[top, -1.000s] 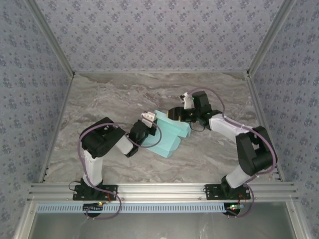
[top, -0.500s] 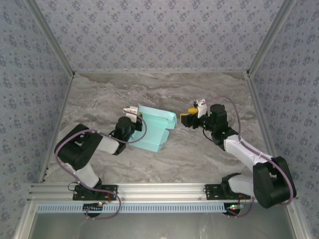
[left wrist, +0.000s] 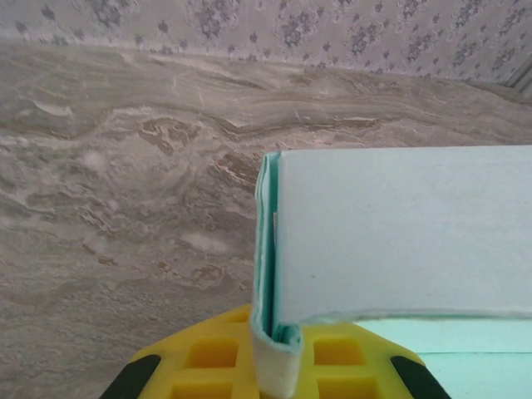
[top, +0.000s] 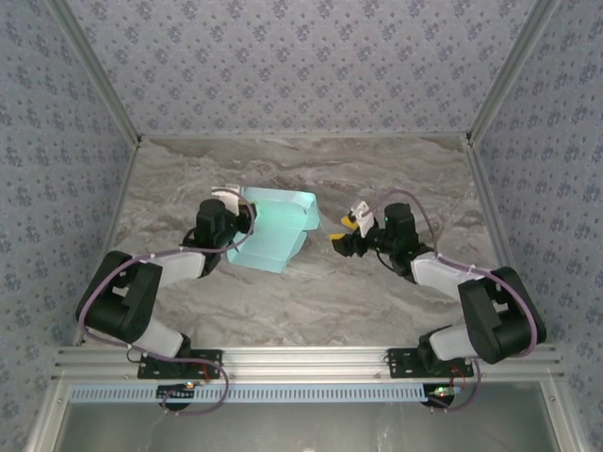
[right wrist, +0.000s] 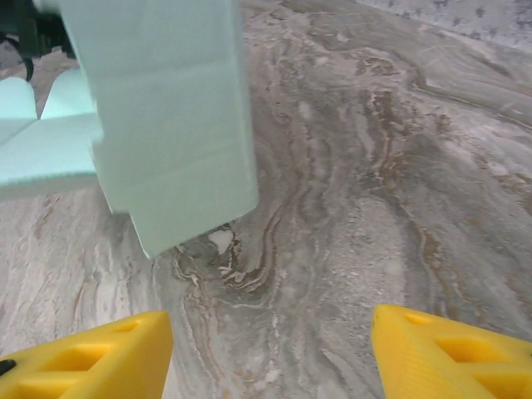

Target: Fold the paper box

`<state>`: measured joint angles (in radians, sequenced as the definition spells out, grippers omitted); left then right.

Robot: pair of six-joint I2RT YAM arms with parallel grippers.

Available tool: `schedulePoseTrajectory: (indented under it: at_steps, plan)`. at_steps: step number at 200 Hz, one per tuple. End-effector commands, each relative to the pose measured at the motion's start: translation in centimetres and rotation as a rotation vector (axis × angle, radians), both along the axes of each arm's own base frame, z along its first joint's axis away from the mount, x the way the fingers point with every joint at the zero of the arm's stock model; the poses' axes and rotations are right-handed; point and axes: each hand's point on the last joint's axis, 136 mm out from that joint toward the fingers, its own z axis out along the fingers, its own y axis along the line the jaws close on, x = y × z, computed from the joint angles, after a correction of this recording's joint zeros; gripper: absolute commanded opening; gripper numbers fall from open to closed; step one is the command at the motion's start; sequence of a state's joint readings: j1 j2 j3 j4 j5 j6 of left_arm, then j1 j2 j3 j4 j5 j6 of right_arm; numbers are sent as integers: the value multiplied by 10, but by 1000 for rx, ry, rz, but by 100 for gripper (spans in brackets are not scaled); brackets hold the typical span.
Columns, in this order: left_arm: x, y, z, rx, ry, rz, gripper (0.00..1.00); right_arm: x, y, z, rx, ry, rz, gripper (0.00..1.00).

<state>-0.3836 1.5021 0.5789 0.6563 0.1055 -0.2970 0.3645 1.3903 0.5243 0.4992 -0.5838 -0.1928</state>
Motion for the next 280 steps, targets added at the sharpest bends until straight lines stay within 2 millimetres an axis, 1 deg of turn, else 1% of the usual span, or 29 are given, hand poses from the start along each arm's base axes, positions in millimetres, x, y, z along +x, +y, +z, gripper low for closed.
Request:
schedulePoseTrajectory:
  at_steps: [1,14,35,48,61,82,104,115,138,155,181,213,245,264,280]
  plan:
    - [-8,-19,16,-80,49,-96,0,3,13,16,29,-112,59,68]
    - [-11,-26,19,-104,65,-132,0,7,17,23,56,-146,65,68]
    - [-13,-28,18,-114,105,-139,0,13,18,40,94,-236,48,68]
    - [-15,-27,18,-119,114,-139,0,11,20,49,105,-275,69,68]
    - [-15,-28,16,-120,130,-144,0,7,27,57,112,-302,105,67]
    - [-16,-31,15,-127,146,-158,0,4,39,64,102,-328,146,67]
    - [-16,-30,15,-134,147,-152,0,-3,52,68,104,-327,203,67]
    - [-15,-29,14,-137,151,-140,0,-5,55,69,106,-324,216,66]
    - [-9,-20,11,-152,170,-73,0,-3,54,73,115,-333,182,66]
    - [-4,-13,9,-195,190,-29,0,0,51,77,130,-340,153,66]
    - [-3,-15,9,-212,191,-37,0,8,44,80,139,-356,79,65]
    - [-5,-19,12,-217,180,-65,0,13,47,81,136,-366,54,61]
    - [-8,-23,9,-198,185,-82,0,16,57,81,124,-383,44,58]
    - [-9,-25,8,-189,184,-88,0,20,63,81,110,-373,26,51]
    - [-9,-25,9,-186,181,-87,0,20,66,80,99,-379,23,52]
